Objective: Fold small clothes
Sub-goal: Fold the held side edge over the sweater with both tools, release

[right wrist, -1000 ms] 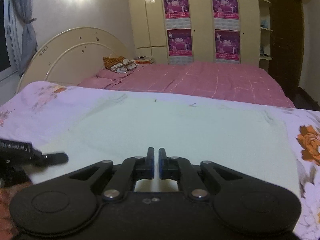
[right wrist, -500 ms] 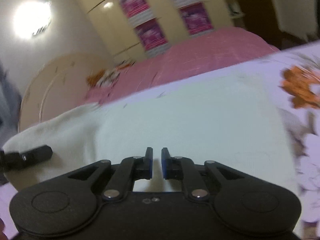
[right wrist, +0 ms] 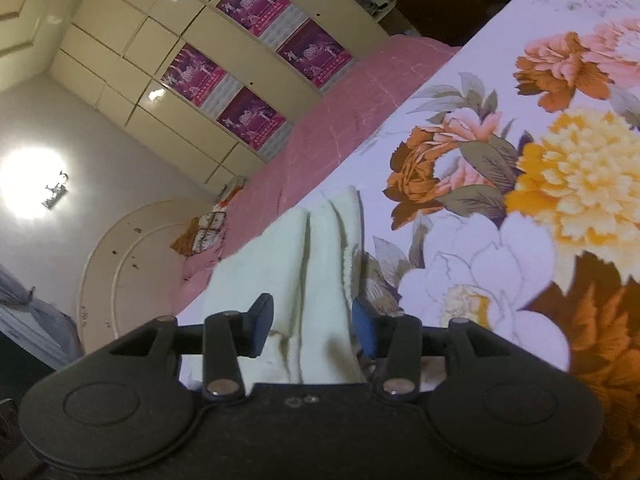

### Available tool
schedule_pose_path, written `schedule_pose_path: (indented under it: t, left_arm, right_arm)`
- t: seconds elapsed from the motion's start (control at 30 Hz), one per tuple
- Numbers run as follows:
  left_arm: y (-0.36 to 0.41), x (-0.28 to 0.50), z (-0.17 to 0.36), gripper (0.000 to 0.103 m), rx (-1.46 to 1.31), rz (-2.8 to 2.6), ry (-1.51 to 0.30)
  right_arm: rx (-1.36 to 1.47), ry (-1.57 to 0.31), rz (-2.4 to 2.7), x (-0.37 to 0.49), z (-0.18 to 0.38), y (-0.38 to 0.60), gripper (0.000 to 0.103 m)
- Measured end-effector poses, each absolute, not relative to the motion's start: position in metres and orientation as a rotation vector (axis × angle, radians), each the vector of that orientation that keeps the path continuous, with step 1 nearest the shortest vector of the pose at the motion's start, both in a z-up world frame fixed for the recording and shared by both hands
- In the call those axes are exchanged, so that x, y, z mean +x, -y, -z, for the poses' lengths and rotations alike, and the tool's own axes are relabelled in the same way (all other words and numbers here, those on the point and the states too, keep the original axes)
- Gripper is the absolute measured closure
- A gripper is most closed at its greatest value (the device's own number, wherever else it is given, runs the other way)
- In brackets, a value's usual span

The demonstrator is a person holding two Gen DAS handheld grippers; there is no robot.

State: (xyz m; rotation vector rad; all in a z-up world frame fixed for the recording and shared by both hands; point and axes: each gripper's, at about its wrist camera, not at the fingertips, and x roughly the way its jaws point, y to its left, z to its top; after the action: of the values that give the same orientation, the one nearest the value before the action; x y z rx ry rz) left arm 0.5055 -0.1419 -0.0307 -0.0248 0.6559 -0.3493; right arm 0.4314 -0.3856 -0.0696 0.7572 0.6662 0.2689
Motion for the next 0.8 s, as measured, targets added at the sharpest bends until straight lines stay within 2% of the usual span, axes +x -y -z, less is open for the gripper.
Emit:
schedule_pose_path:
  t: [0.07, 0.23, 0.47, 0.6, 0.8]
  left_arm:
    - [0.106, 0.518, 0.029, 0.038, -0.094, 0.275, -0.636]
    - [0.037, 0.542, 0.059, 0.038, -0.171, 0.085, -0.735]
    - [0.028, 0.538, 0.099, 0.038, -0.131, 0.092, -0.818]
    - [0.043, 0.525, 0.115, 0.038, 0.064, 0.078, -0.815]
    - [0.013, 0.528, 0.098, 0.038, -0.143, 0.05, -0.737]
  right_arm:
    - [0.758, -0.667, -0.297, 0.433, 0.069, 0.385, 0.059]
    - [0.73, -0.689, -0.362, 0.445, 0.065, 0.361, 0.059]
    - [0.612, -0.777, -0.352, 0.478, 0.077, 0.322, 0.06]
    - [0.595, -0.798, -0.385, 0.485, 0.081, 0.309, 0.062]
    - [0.541, -0.796, -0.388, 0.49, 0.08, 0.295, 0.065]
